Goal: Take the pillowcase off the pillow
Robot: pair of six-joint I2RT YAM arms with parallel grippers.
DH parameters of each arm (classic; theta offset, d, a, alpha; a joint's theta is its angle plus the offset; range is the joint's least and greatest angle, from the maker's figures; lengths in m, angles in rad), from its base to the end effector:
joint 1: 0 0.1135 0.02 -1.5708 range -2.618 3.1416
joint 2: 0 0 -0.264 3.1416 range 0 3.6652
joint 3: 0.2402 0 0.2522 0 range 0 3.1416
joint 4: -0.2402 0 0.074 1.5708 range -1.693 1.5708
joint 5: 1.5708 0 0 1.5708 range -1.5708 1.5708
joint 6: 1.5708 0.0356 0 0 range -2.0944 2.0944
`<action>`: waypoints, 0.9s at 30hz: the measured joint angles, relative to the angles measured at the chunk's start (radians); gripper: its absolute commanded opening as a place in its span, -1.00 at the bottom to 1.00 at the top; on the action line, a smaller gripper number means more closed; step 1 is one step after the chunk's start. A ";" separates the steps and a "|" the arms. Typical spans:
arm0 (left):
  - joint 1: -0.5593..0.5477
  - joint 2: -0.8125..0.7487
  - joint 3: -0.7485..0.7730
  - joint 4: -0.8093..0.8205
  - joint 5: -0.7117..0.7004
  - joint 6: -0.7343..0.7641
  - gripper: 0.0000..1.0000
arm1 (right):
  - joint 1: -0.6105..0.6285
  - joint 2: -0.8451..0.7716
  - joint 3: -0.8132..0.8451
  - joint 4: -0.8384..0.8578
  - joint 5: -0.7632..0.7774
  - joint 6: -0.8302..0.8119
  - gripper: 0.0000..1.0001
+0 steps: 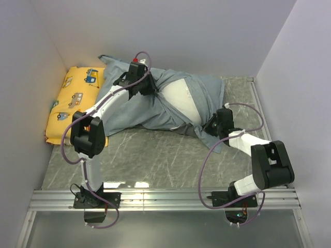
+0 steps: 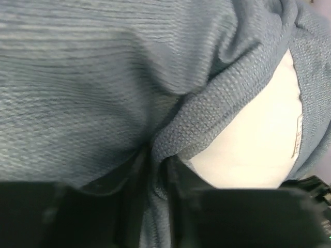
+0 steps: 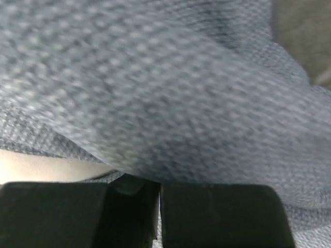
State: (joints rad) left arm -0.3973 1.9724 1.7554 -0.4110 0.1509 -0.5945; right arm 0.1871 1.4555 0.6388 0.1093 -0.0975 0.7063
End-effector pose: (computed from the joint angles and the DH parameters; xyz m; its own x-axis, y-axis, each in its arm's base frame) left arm 0.4255 -0.1844 0.2982 -0.7259 -0.2959 -0.6209 0.1064 0.8436 -0.5264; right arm 0.2786 0.0563 0.1672 -0.6531 0.5338 -0.5372 0.2183 0.8119 0.5414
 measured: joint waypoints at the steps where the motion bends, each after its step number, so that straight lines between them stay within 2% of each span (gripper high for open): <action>1: -0.011 -0.005 0.000 -0.004 -0.021 0.013 -0.27 | 0.014 0.003 0.002 0.005 0.011 -0.002 -1.00; 5: -0.056 -0.041 0.003 -0.037 -0.110 0.079 0.06 | 0.062 -0.007 0.003 0.006 0.053 -0.014 -1.00; 11: -0.117 -0.064 0.048 -0.115 -0.212 0.161 0.34 | 0.072 -0.062 0.002 -0.031 0.079 -0.036 -0.97; 19: -0.179 -0.077 0.121 -0.179 -0.255 0.218 0.44 | 0.076 -0.153 0.002 -0.095 0.089 -0.061 -0.93; 27: -0.249 -0.121 0.211 -0.188 -0.261 0.261 0.51 | 0.077 -0.165 0.002 -0.116 0.090 -0.071 -0.92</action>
State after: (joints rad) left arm -0.6468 1.8515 1.9659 -0.5995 -0.1097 -0.3340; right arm 0.2642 1.2907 0.6403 -0.0067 -0.0074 0.6353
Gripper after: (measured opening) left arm 0.743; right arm 0.038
